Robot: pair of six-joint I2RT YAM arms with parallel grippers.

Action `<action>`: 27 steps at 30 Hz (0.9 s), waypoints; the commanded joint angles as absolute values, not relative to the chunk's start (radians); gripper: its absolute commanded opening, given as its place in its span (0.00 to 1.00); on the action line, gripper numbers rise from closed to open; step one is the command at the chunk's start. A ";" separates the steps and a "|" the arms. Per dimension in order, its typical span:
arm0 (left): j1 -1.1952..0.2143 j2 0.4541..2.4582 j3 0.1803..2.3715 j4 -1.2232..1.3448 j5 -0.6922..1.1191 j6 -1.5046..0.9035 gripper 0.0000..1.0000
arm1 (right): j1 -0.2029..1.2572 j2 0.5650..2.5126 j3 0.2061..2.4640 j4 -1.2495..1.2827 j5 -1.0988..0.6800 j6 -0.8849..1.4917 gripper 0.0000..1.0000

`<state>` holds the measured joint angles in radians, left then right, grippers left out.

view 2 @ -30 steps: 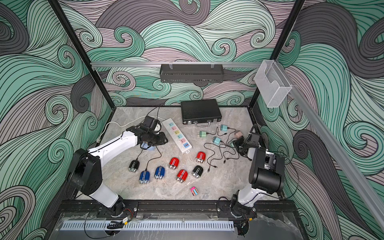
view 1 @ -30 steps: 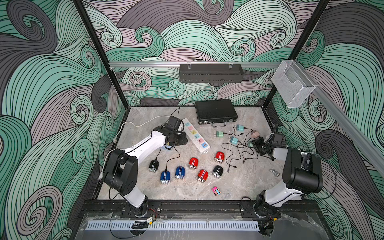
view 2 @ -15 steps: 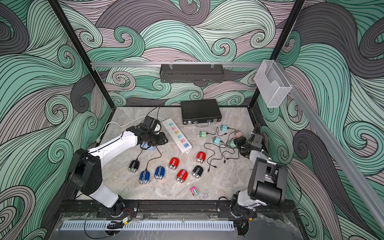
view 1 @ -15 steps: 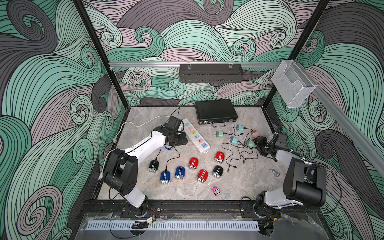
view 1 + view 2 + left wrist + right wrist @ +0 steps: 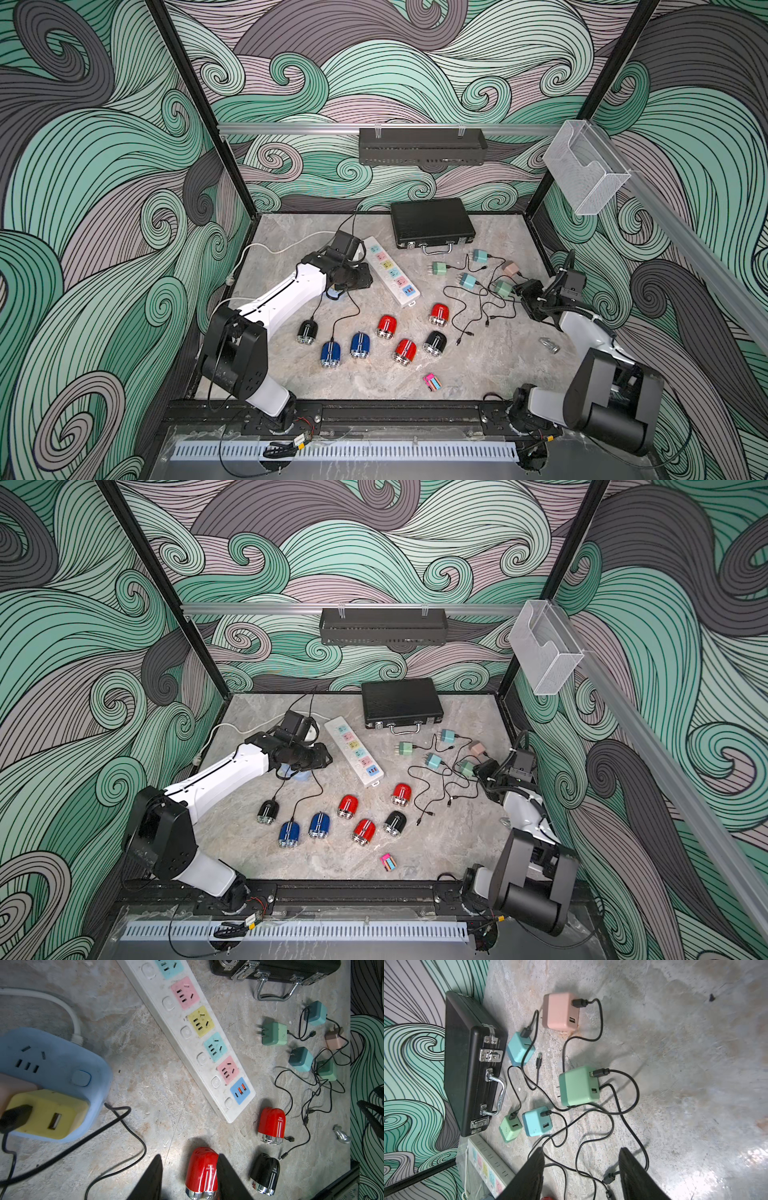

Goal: Unplug the electric shaver
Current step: Place the plug at the center of the board, then pick up the electric shaver from the center of the board.

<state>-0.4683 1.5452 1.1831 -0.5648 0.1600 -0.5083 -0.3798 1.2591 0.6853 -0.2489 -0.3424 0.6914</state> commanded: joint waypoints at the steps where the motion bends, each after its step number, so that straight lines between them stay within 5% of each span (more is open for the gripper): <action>1: -0.472 1.502 1.215 -0.608 0.132 -0.495 0.43 | -0.364 1.222 0.685 -0.265 -0.380 0.668 0.57; 16: -0.472 1.356 1.129 -0.717 0.047 -0.503 0.63 | 0.042 1.118 0.940 -0.507 -0.200 0.503 0.56; 19: -0.473 1.320 1.095 -0.748 0.013 -0.521 0.77 | 0.140 1.134 0.972 -0.519 -0.157 0.480 0.56; 27: -0.475 1.234 1.008 -0.770 0.002 -0.544 0.78 | 0.329 1.217 1.041 -0.545 -0.070 0.437 0.56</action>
